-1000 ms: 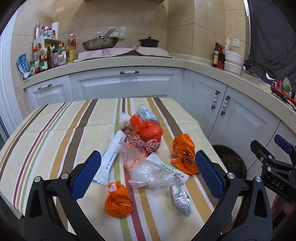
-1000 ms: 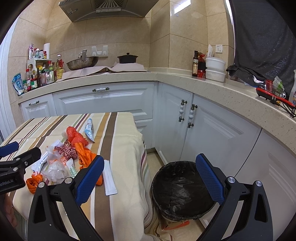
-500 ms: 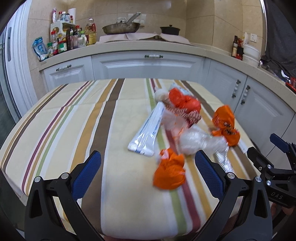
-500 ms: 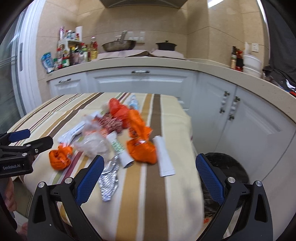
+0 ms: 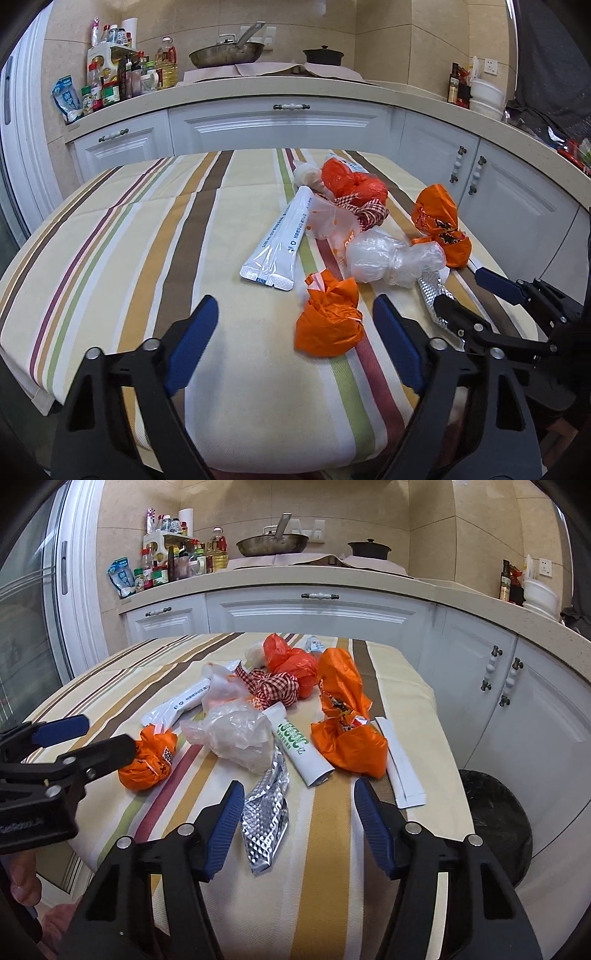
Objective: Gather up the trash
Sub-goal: 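Grasp the small orange bag with the left tool while the right tool grasps the silver foil wrapper, then carry both held items over the black bin and open both tools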
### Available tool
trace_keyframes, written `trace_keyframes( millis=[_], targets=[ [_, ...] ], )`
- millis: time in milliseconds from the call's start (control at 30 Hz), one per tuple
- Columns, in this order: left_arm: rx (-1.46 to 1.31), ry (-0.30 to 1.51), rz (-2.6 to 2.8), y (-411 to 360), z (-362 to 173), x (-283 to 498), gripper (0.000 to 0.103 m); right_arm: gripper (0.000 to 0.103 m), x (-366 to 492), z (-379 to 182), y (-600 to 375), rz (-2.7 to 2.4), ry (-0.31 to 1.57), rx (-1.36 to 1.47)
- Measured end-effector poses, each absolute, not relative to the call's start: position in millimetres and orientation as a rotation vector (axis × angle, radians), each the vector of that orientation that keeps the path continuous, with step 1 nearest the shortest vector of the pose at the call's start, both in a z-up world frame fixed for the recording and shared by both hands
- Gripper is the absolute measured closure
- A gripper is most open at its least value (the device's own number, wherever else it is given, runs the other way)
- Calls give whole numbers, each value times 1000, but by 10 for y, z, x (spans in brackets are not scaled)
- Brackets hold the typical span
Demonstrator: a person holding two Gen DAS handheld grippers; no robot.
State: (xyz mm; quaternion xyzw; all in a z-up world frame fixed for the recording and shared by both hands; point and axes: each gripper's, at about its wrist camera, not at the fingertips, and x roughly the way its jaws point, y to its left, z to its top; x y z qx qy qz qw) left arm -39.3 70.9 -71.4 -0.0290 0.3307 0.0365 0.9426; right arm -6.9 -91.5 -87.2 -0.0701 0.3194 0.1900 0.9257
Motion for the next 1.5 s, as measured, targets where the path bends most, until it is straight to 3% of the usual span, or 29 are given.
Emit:
trace_keyframes(
  millis=[167,500,667,900,1500],
  targets=[
    [-55,667,33,665,-763,-367,27,46,-61,-910,-894,402,657,-142],
    [-63,708,-23,629,-913,-318,62,70,-113,-922,-830,465,655,-131],
    [-70,702,-21,646,-918,-343,63,82,-126,-919,-822,480,658,-121],
    [-69,689,-7,687,-879,-416,63,90,-150,-900,-829,477,657,-124],
    [-80,625,0,718,-551,-491,63,92,-238,-630,-1046,425,575,-106]
  ],
)
